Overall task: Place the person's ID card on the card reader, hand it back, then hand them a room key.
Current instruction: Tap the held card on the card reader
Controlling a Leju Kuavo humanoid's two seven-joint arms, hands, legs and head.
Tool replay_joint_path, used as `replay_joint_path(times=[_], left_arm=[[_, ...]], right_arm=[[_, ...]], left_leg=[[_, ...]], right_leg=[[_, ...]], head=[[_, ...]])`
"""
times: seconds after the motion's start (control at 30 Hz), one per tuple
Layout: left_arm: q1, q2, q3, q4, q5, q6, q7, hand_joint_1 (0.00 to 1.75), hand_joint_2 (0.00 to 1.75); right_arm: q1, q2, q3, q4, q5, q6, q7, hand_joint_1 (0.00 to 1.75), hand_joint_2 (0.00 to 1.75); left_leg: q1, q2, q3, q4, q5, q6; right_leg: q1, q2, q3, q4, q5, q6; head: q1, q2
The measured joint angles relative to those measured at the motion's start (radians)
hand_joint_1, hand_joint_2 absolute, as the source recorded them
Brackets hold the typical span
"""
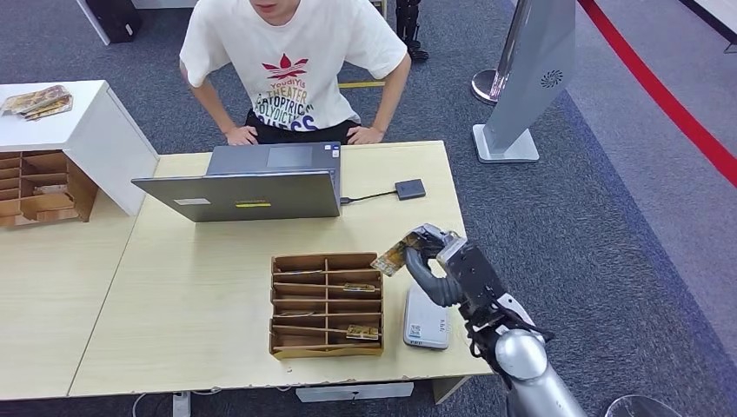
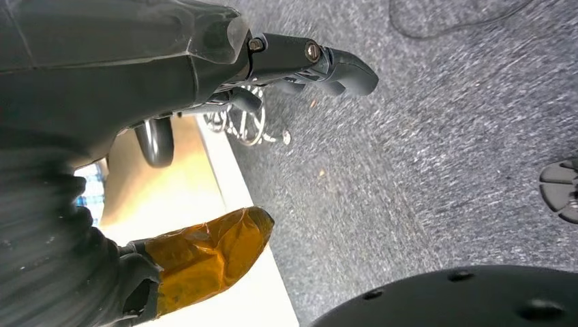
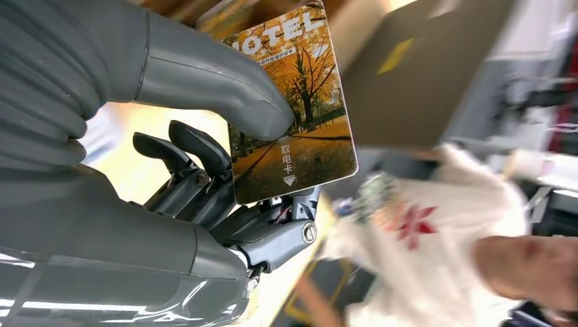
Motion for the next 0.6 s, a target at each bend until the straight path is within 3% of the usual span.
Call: replay_joint_path(times=[0.13, 0.33, 0.6], left_arm=[[0.006, 0.000, 0.009, 0.000, 0.014, 0.001, -0.005, 0.00, 1.75], [0.011, 0.001, 0.022, 0.000, 0.028, 0.004, -0.006, 0.00, 1.75], [0.012, 0.001, 0.029, 0.000, 0.037, 0.007, -0.008, 0.00, 1.75]], right_arm=[[0.093, -0.076, -0.055, -0.041, 0.046, -0.004, 0.008, 1.75, 1.75], [0.210, -0.138, -0.137, -0.119, 0.073, -0.010, 0.016, 1.75, 1.75], [0.246, -0.187, -0.172, -0.148, 0.150, 0.032, 0.054, 1.75, 1.75]], left_leg=[[0.000, -0.001, 0.000, 0.000, -0.001, 0.000], [0.000, 0.000, 0.000, 0.000, -0.001, 0.000], [0.000, 0.001, 0.000, 0.000, -0.001, 0.000]], right_leg=[[0.000, 0.000, 0.000, 0.000, 0.000, 0.000], [0.000, 0.000, 0.000, 0.000, 0.000, 0.000], [0.000, 0.000, 0.000, 0.000, 0.000, 0.001]], head=[[0.000, 0.000], [0.000, 0.000], [0.000, 0.000]])
